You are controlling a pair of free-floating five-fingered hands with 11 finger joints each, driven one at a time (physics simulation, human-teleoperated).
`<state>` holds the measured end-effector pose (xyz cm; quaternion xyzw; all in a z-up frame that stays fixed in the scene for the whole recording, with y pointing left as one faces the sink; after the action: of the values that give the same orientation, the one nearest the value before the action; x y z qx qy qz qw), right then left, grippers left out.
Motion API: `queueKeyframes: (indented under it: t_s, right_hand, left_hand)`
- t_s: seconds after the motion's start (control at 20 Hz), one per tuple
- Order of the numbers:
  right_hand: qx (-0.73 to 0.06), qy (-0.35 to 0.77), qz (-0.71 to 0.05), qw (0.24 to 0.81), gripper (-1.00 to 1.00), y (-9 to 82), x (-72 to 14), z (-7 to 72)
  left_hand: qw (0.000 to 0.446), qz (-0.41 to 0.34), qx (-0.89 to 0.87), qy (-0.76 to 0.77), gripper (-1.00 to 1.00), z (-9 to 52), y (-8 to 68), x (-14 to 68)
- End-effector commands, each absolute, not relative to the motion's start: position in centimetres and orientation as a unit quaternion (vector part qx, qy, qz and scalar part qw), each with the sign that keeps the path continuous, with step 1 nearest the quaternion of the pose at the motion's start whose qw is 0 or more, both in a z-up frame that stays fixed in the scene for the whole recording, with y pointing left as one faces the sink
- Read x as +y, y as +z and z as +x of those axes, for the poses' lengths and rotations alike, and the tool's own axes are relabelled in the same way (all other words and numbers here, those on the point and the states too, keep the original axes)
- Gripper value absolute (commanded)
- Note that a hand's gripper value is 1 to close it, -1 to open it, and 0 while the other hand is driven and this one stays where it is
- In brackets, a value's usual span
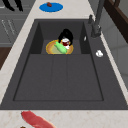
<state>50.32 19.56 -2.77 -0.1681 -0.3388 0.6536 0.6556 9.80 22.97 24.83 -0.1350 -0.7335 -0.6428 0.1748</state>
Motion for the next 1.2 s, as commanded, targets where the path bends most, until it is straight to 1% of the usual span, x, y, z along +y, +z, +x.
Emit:
queueKeyframes:
  t_s: [0.0,0.25,0.55,0.65,0.95,1.15]
  right_hand:
    - [-0.336,0.655,-0.172,0.654,1.0,-3.9,19.6,50.3]
    - [-0.335,0.659,-0.158,0.655,1.0,-3.0,19.8,51.0]
    - [-0.339,0.653,-0.161,0.658,1.0,-2.7,20.3,51.8]
    - [-0.331,0.653,-0.154,0.664,1.0,-1.7,20.3,52.0]
    - [-0.34,0.651,-0.158,0.66,1.0,0.1,19.7,51.6]
    - [-0.338,0.658,-0.148,0.657,1.0,1.4,18.9,51.8]
  left_hand:
    - [0.175,-0.135,-0.734,-0.643,0.0,9.8,24.8,23.0]
    - [0.175,-0.135,-0.734,-0.643,0.0,9.8,24.8,23.0]
    - [0.175,-0.135,-0.734,-0.643,0.0,9.8,24.8,23.0]
    - [0.175,-0.135,-0.734,-0.643,0.0,9.8,24.8,23.0]
    - [0.175,-0.135,-0.734,-0.643,0.0,9.8,24.8,23.0]
    - [0.175,-0.135,-0.734,-0.643,0.0,9.8,24.8,23.0]
